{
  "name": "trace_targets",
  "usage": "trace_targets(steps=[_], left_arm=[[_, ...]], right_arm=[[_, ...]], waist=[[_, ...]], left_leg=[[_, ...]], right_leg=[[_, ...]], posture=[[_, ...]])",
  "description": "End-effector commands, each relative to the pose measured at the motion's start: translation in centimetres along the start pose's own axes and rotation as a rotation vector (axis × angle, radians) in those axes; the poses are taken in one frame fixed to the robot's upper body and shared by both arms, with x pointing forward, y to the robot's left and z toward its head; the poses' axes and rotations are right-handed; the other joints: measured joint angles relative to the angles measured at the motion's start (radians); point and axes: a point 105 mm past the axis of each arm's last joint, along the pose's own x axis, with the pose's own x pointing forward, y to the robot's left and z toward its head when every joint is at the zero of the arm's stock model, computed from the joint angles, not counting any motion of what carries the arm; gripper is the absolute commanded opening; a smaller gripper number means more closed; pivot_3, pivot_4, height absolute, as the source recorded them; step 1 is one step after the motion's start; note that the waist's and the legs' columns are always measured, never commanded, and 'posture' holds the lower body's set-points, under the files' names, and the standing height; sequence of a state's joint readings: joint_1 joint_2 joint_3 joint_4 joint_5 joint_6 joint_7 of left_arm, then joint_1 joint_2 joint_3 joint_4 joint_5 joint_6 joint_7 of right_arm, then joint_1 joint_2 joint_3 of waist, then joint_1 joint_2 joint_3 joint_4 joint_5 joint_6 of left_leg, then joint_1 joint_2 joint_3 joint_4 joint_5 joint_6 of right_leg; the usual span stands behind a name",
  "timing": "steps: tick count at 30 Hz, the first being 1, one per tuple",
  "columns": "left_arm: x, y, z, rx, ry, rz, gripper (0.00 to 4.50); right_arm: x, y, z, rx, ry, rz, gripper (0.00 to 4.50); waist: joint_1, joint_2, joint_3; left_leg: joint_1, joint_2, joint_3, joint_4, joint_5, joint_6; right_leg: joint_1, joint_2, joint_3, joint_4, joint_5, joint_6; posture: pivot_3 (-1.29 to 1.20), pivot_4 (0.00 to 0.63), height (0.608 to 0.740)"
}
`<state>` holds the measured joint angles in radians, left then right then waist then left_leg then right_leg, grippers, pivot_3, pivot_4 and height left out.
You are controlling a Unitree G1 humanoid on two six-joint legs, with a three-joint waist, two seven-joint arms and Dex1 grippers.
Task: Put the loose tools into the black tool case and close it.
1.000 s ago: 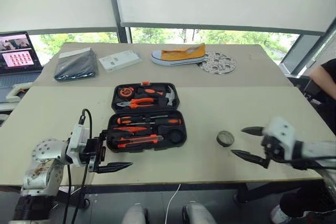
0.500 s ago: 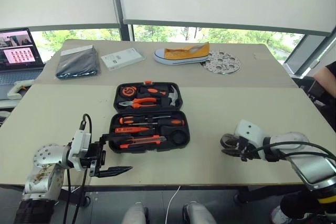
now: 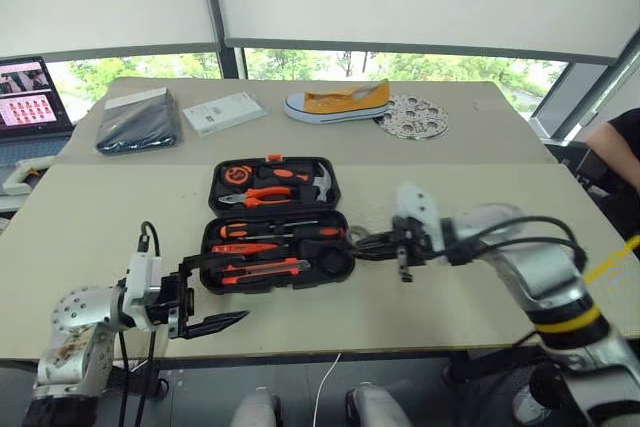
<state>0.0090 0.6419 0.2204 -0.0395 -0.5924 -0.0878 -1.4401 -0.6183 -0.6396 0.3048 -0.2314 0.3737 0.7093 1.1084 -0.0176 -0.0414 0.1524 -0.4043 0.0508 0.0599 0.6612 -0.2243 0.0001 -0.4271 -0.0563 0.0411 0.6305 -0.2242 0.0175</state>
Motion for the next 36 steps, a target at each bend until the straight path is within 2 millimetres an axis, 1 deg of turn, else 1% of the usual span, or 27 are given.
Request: trace_targets(steps=[1,3,7,10,12,14,15,19,20,21,22,25,26,28,29,31,33,35,36], left_arm=[[-0.3,-0.1,1.0,0.053,-0.007,0.019,4.5],[-0.3,-0.3,1.1,0.053,-0.005,0.03,4.5],[-0.6,-0.7,1.2,0.044,-0.002,0.056,4.5],[-0.9,-0.9,1.1,0.038,0.01,0.071,4.5],[-1.0,-0.9,1.1,0.038,0.015,0.081,4.5],[-1.1,-0.9,1.1,0.037,0.018,0.091,4.5],[-1.2,-0.8,1.1,0.037,0.02,0.098,4.5],[-1.4,-0.5,1.1,0.045,0.021,0.126,4.5],[-1.5,-0.4,1.2,0.046,0.021,0.136,4.5],[-1.6,-0.3,1.2,0.048,0.022,0.147,4.5],[-1.7,-0.1,1.2,0.049,0.022,0.159,4.5],[-2.1,0.2,1.2,0.044,0.018,0.202,4.5],[-2.4,0.5,1.2,0.039,0.01,0.23,4.5],[-3.4,1.3,1.3,0.034,-0.009,0.308,4.5],[-3.8,1.6,1.4,0.03,-0.015,0.337,4.5],[-4.6,2.2,1.4,0.023,-0.021,0.39,4.5],[-5.5,2.8,1.3,-0.004,-0.028,0.451,4.5],[-6.6,3.5,0.6,-0.055,-0.003,0.514,4.5],[-7.2,4.0,0.3,-0.068,0.012,0.557,4.5]], right_arm=[[1.1,0.1,-0.7,0.029,0.078,0.026,0.09],[1.4,0.1,-1.4,0.04,0.112,0.027,0.09],[1.7,-0.4,-1.9,0.082,0.123,-0.004,0.09],[1.6,-0.9,-2.4,0.082,0.147,-0.026,0.09],[1.8,-1.1,-2.0,0.059,0.122,-0.023,0.09],[1.8,-0.9,-2.2,0.066,0.152,0.003,0.81],[1.8,-1.0,-2.2,0.064,0.158,-0.003,0.99],[1.7,-1.5,-2.3,0.027,0.164,-0.025,2.39],[1.7,-1.5,-2.2,0.023,0.158,-0.025,2.76],[1.6,-1.5,-2.1,0.021,0.154,-0.021,2.98],[1.6,-1.4,-1.9,0.016,0.148,-0.011,3.44],[1.2,-1.0,-0.8,0.014,0.092,0.025,4.39],[0.9,-0.7,-0.2,0.011,0.052,0.053,4.47],[-0.3,-0.3,1.6,0.002,-0.09,0.089,4.47],[-0.9,-0.2,2.1,0.004,-0.137,0.094,4.47],[-2.2,-0.5,1.9,0.034,-0.155,0.084,4.47],[-3.4,-1.2,1.0,0.066,-0.145,0.039,4.47],[-4.4,-2.3,-0.1,0.082,-0.131,-0.032,4.47],[-5.0,-3.0,-1.0,0.078,-0.103,-0.077,4.47]], waist=[[0.009,0.0,0.0],[0.013,0.0,0.0],[0.01,0.0,0.0],[0.006,0.0,0.0],[0.006,0.0,0.0],[0.007,0.0,0.0],[0.007,0.0,0.0],[0.004,0.0,0.0],[0.004,0.0,0.0],[0.004,0.0,0.0],[0.004,0.0,0.0],[0.004,0.0,0.0],[0.004,0.0,0.0],[0.004,0.0,0.0],[0.004,0.0,0.0],[0.005,0.0,0.0],[0.007,0.0,0.0],[0.006,0.0,0.0],[0.006,0.0,0.0]], left_leg=[[-0.001,-0.001,0.0,0.0,0.0,0.0],[-0.001,-0.001,0.0,0.0,0.0,0.0],[-0.002,-0.002,0.001,0.0,0.0,0.0],[-0.001,-0.001,0.001,0.0,0.0,0.0],[-0.001,-0.001,0.001,0.0,0.0,0.0],[-0.001,-0.001,0.001,0.0,0.0,0.0],[-0.001,-0.001,0.001,0.0,0.0,0.0],[-0.001,-0.001,0.001,0.0,0.0,0.0],[-0.001,-0.001,0.001,0.0,0.0,0.0],[-0.001,-0.001,0.001,0.0,0.0,0.0],[-0.001,-0.001,0.001,0.0,0.0,0.0],[-0.001,-0.001,0.001,0.0,0.0,0.0],[-0.001,-0.001,0.001,0.0,0.0,0.0],[-0.001,-0.001,0.001,0.0,0.0,0.0],[-0.001,-0.001,0.001,0.0,0.0,0.0],[-0.001,-0.001,0.001,0.0,0.0,0.0],[-0.001,-0.001,0.001,0.0,0.0,0.0],[-0.001,-0.001,0.001,0.0,0.0,0.0],[-0.001,-0.001,0.001,0.0,0.0,0.0]], right_leg=[[0.0,-0.001,0.0,0.0,0.0,0.0],[0.0,-0.003,-0.001,-0.001,0.0,0.001],[-0.001,-0.003,-0.001,-0.002,0.0,0.001],[-0.001,-0.002,-0.001,-0.001,0.0,0.001],[-0.001,-0.002,-0.001,0.0,0.0,0.0],[0.0,-0.002,-0.001,0.0,0.0,0.0],[-0.001,-0.002,-0.001,0.0,0.0,0.0],[-0.001,-0.002,-0.001,-0.001,0.0,0.0],[-0.001,-0.002,-0.001,0.0,0.0,0.0],[-0.001,-0.002,-0.001,0.0,0.0,0.0],[-0.001,-0.002,-0.001,0.0,0.0,0.0],[-0.001,-0.002,-0.001,0.0,0.0,0.0],[-0.001,-0.002,-0.001,0.0,0.0,0.0],[-0.001,-0.002,-0.001,0.0,0.0,0.0],[-0.001,-0.002,-0.001,-0.001,0.0,0.0],[-0.001,-0.002,-0.001,-0.001,0.0,0.0],[0.0,-0.002,-0.001,-0.001,0.0,0.001],[0.0,-0.002,-0.001,-0.001,0.0,0.001],[0.0,-0.002,-0.001,-0.001,0.0,0.001]], posture=[[0.0,0.15,0.74],[0.0,0.15,0.74],[0.0,0.15,0.74],[0.0,0.15,0.74],[0.0,0.15,0.74],[0.0,0.15,0.74],[0.0,0.15,0.74],[0.0,0.15,0.74],[0.0,0.15,0.74],[0.0,0.15,0.74],[0.0,0.15,0.74],[0.0,0.15,0.74],[0.0,0.15,0.74],[0.0,0.15,0.74],[0.0,0.15,0.74],[0.0,0.15,0.74],[0.0,0.15,0.74],[0.0,0.15,0.74],[0.0,0.15,0.74]])
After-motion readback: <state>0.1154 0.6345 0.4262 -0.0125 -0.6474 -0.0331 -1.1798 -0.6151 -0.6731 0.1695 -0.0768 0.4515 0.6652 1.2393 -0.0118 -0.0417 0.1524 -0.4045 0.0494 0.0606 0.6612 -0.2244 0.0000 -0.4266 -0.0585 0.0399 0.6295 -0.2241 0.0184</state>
